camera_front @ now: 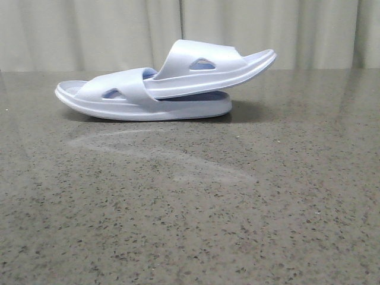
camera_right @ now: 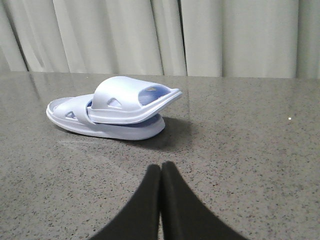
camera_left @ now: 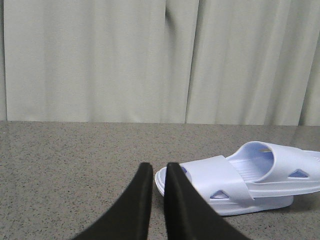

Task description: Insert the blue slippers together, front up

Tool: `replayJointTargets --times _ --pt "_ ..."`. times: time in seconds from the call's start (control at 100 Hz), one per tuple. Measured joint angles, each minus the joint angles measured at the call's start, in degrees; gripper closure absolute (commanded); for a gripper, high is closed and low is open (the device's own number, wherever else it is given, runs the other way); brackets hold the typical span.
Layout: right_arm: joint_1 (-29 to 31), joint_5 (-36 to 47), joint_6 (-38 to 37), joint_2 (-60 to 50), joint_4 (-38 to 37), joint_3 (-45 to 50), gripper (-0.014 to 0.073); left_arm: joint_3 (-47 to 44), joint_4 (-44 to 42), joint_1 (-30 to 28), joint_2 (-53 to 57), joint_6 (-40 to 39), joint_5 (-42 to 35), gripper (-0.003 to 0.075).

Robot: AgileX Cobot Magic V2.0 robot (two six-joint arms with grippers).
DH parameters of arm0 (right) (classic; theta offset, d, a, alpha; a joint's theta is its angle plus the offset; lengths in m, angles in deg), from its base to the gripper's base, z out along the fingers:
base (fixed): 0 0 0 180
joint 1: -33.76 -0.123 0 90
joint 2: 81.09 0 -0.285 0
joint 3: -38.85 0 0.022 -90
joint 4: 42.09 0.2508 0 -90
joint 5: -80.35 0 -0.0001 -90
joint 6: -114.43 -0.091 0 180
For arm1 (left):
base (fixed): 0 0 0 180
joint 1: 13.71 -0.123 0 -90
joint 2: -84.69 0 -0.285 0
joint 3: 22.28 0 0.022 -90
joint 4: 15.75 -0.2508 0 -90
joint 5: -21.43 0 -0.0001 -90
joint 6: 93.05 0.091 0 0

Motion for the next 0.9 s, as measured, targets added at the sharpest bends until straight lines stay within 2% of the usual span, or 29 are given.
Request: replayJointTargets --times 0.32,0.39,0.44,0.49,0.61,0.68,0.75,0.9 --pt "0.0 0.0 0.0 0.0 0.1 0.0 0.0673 0.0 0.0 0.0 0.0 0.0 -0.2 0.0705" --pt "0.0 0.0 0.0 0.0 0.1 0.0 0.0673 -0.2 -4.0 0.0 0.0 -2.8 -0.2 0.0705" --pt "0.0 0.0 0.0 0.0 0.1 0.0 0.0673 -0.8 -11.1 0.0 0.4 -8.6 0.1 0.0705" --pt "0.0 0.0 0.0 0.0 0.1 0.0 0.0673 -1.8 -20.8 -0.5 1.0 -17.6 0.4 0.0705" --pt "0.0 0.0 0.0 0.0 0.1 0.0 0.0673 -6.4 -48.1 -4.7 3.7 -45.7 0.6 0.0705" --pt "0.0 0.0 0.0 0.0 0.1 0.0 0.0673 -9.9 -60.5 -8.0 6.6 -58.8 1.0 0.0705" --pt "0.0 0.0 0.0 0.0 0.1 0.0 0.0673 -13.5 -67.4 -11.1 10.3 -66.3 1.3 0.0705" --pt "0.0 0.0 0.0 0.0 0.1 0.0 0.0673 -18.7 -71.7 -15.3 18.4 -71.1 3.7 0.0705"
